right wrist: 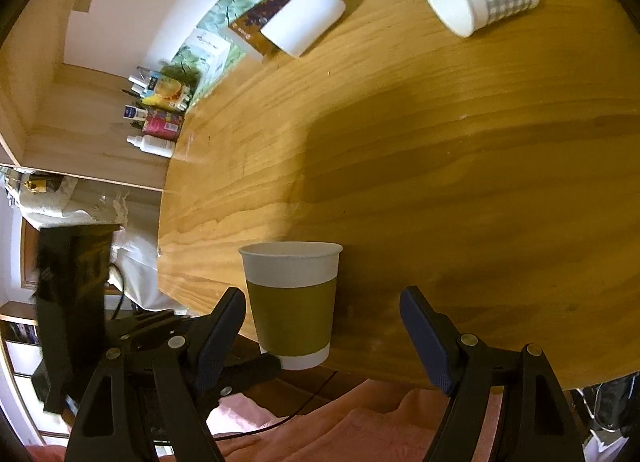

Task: Flip cup upright
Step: 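Close the right gripper on the cup while the left gripper releases it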

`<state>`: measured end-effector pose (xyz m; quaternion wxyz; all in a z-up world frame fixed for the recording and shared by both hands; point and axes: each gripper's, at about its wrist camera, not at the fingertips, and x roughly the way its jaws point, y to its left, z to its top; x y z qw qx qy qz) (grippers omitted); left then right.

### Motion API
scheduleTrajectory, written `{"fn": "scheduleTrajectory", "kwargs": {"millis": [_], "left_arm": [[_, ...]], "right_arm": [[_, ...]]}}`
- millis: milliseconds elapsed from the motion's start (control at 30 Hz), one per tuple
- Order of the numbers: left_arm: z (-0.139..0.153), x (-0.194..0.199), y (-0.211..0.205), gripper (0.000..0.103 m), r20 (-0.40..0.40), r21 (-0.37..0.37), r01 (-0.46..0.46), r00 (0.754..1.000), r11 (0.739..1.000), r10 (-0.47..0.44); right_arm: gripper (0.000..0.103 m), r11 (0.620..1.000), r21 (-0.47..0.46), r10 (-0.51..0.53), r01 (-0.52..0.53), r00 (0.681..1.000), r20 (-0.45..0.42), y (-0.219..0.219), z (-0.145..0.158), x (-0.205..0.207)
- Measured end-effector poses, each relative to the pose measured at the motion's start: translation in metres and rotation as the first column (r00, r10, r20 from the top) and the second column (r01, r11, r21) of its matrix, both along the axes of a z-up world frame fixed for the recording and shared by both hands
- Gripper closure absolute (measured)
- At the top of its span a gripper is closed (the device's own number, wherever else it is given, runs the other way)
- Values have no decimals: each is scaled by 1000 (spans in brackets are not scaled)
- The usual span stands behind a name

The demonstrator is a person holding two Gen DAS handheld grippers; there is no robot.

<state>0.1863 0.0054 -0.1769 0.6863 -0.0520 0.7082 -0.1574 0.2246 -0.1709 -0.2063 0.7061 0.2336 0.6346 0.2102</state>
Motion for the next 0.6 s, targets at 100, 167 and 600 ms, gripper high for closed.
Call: {"fn": "scheduleTrajectory", "kwargs": {"millis": [100,167,600], "left_arm": [[14,-11,10,25,118,13,-10,993,1000,8],[23,-18,19,25,201,19,-18,980,1000,14],[61,-43,62,25,562,-17,-116,820,993,105]], "right_arm": [[23,1000,-2,1,-1,1000,-14,8,-6,4],[23,1000,-11,4,-4,1000,-20,15,-9,7],[23,997,-63,53,-54,998,-23,53,-17,18]]}}
